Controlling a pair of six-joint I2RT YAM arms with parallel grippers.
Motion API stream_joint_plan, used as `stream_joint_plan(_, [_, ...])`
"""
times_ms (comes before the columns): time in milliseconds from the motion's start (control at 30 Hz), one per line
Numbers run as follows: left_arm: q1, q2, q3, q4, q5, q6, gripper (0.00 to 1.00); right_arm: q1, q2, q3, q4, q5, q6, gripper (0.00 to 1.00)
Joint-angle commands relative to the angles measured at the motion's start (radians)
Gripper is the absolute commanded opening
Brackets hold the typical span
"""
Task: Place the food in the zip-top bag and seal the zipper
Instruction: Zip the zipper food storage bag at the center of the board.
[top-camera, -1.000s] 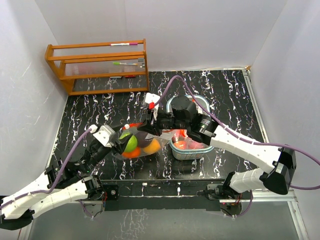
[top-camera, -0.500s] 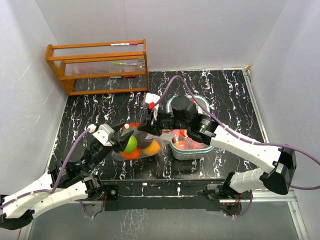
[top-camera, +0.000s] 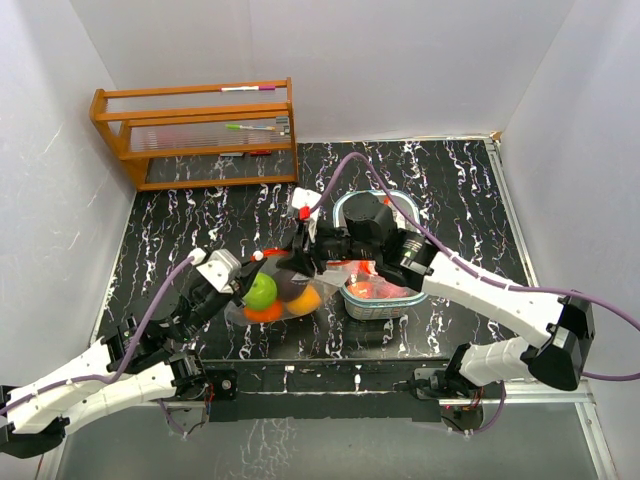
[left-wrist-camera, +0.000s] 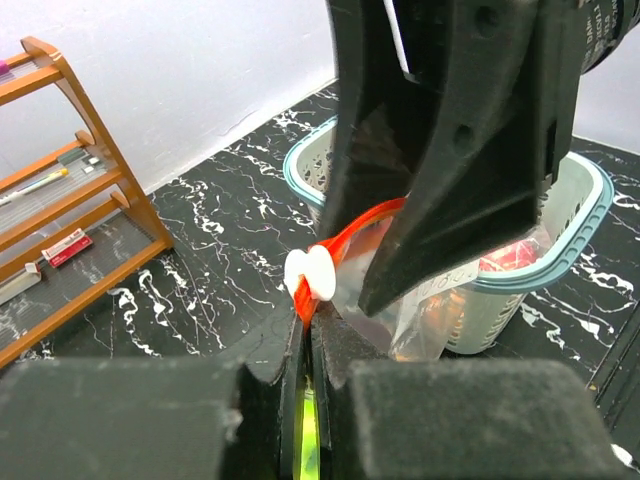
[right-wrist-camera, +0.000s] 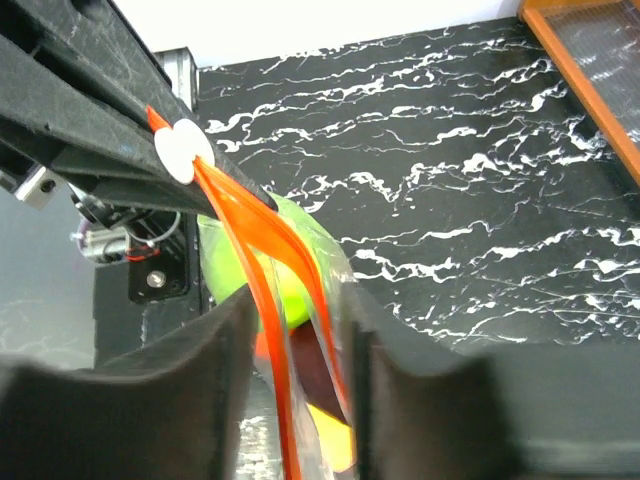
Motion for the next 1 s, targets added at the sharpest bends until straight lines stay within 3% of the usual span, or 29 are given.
stream_joint_plan(0, [-0.002,-0.011,0.035,-0.016,0.022,0.038,0.00,0.002,-0.048,0.001,-0.010,0.024,-0.014,0.72])
stream_joint_plan(67, [-0.002,-0.008,0.041,-0.041,0.020,0.050,0.00,0.002,-0.062,-0.004,-0.043,0.026,-0.028,0.96])
stream_joint_plan(100, [-0.002,-0.004,0.046,-0.056,0.027,0.055,0.00,0.003,-0.071,-0.006,-0.059,0.028,-0.038,0.98])
stream_joint_plan(267, [-0.002,0.010,0.068,-0.157,0.147,0.073,0.00,0.002,-0.138,-0.004,-0.116,-0.018,-0.098,0.98])
stream_joint_plan(433, [-0.002,0.011,0.078,-0.220,0.239,0.060,0.00,0.002,-0.190,0.027,-0.127,-0.179,-0.179,1.00])
stream_joint_plan(533, [-0.002,0.003,0.091,-0.243,0.282,0.047,0.00,0.002,-0.138,0.125,-0.206,-0.269,-0.232,1.00])
stream_joint_plan(767, [-0.002,-0.014,0.089,-0.251,0.282,0.044,0.00,0.003,0.033,0.294,-0.310,-0.318,-0.276,0.93])
stream_joint_plan(967, [-0.002,-0.016,0.093,-0.257,0.269,0.054,0.00,0.003,0.141,0.341,-0.316,-0.398,-0.265,0.69])
